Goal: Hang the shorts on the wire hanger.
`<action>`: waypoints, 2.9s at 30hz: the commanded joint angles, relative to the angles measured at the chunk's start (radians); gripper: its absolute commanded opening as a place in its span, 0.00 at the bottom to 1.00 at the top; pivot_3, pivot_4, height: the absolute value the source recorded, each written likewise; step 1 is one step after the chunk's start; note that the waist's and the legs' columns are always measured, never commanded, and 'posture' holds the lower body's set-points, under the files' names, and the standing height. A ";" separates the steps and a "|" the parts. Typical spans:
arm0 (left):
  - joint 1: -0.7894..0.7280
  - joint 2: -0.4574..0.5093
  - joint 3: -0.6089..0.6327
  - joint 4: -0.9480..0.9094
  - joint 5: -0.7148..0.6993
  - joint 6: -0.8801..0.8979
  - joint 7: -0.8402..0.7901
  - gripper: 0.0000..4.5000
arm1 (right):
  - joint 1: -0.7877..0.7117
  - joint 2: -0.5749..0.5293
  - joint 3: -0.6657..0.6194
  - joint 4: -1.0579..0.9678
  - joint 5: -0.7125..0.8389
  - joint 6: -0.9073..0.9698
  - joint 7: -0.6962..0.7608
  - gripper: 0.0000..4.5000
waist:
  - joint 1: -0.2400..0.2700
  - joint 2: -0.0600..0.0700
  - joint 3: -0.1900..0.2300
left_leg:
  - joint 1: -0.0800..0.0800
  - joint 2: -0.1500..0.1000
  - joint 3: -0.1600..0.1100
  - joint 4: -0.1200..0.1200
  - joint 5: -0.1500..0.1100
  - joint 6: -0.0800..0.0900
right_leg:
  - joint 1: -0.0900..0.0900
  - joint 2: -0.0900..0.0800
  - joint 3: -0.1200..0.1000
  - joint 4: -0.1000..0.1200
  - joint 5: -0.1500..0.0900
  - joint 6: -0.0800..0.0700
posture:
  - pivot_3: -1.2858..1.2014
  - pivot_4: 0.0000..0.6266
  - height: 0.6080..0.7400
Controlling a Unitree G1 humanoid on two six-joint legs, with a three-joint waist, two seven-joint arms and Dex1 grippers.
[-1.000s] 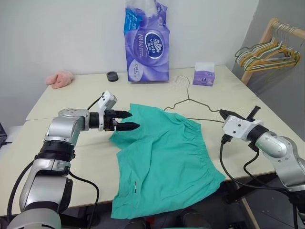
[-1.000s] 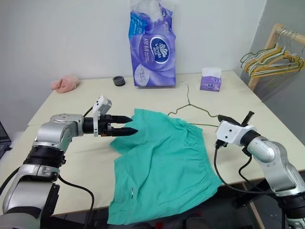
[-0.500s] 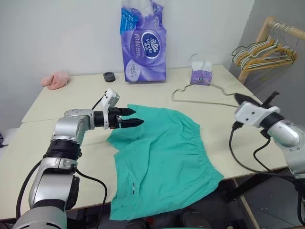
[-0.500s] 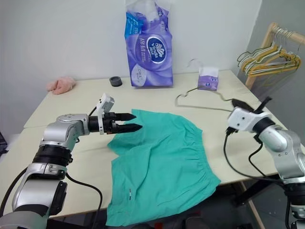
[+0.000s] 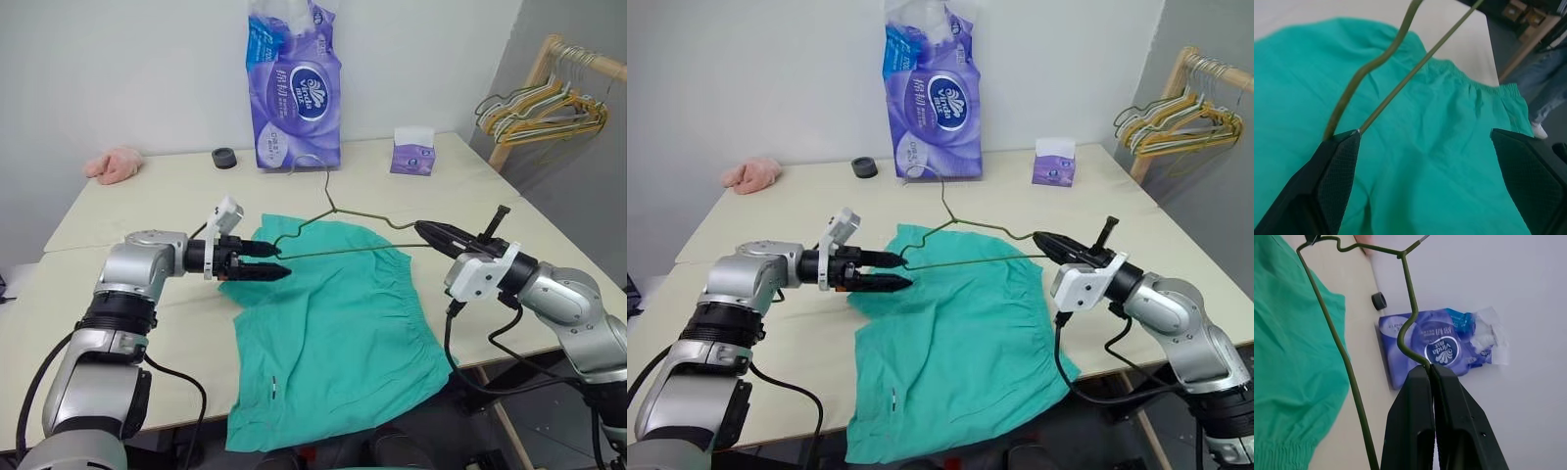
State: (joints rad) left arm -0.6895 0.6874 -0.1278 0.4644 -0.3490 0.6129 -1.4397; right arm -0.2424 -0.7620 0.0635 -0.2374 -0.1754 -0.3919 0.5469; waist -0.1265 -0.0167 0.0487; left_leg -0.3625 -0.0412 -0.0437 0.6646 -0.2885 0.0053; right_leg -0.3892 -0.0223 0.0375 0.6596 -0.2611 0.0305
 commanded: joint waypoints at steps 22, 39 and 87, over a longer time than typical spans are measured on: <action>0.093 0.121 0.079 -0.155 -0.062 0.040 -0.059 1.00 | 0.009 -0.019 -0.100 -0.029 -0.063 0.448 0.069 0.00 | -0.011 0.000 0.020 | 0.000 0.000 0.000 0.001 0.000 0.000 | -0.001 0.000 0.000 0.002 0.000 0.000 | 0.43 0.09 1.00; -0.087 -0.007 0.020 0.129 0.104 -0.391 -0.029 1.00 | 0.025 -0.063 -0.089 -0.285 0.327 0.619 0.369 0.00 | -0.016 0.000 0.022 | 0.000 0.000 0.000 0.000 -0.001 -0.001 | 0.000 -0.001 -0.001 0.001 0.000 0.000 | 0.42 0.10 1.00; 0.111 -0.042 -0.030 -0.375 0.037 -0.219 -0.030 1.00 | 0.002 -0.037 -0.053 0.008 0.303 1.215 0.126 0.65 | -0.011 0.001 0.029 | -0.001 0.000 -0.001 0.000 -0.001 -0.001 | -0.001 -0.002 -0.002 0.001 -0.001 0.001 | 0.44 0.12 1.00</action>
State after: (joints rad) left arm -0.5684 0.6499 -0.1640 0.1344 -0.2902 0.3878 -1.4817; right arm -0.2102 -0.8074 0.0201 -0.2576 0.1349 0.8389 0.6878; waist -0.1373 -0.0161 0.0777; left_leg -0.3632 -0.0411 -0.0448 0.6648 -0.2895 0.0044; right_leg -0.3899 -0.0239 0.0361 0.6611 -0.2622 0.0316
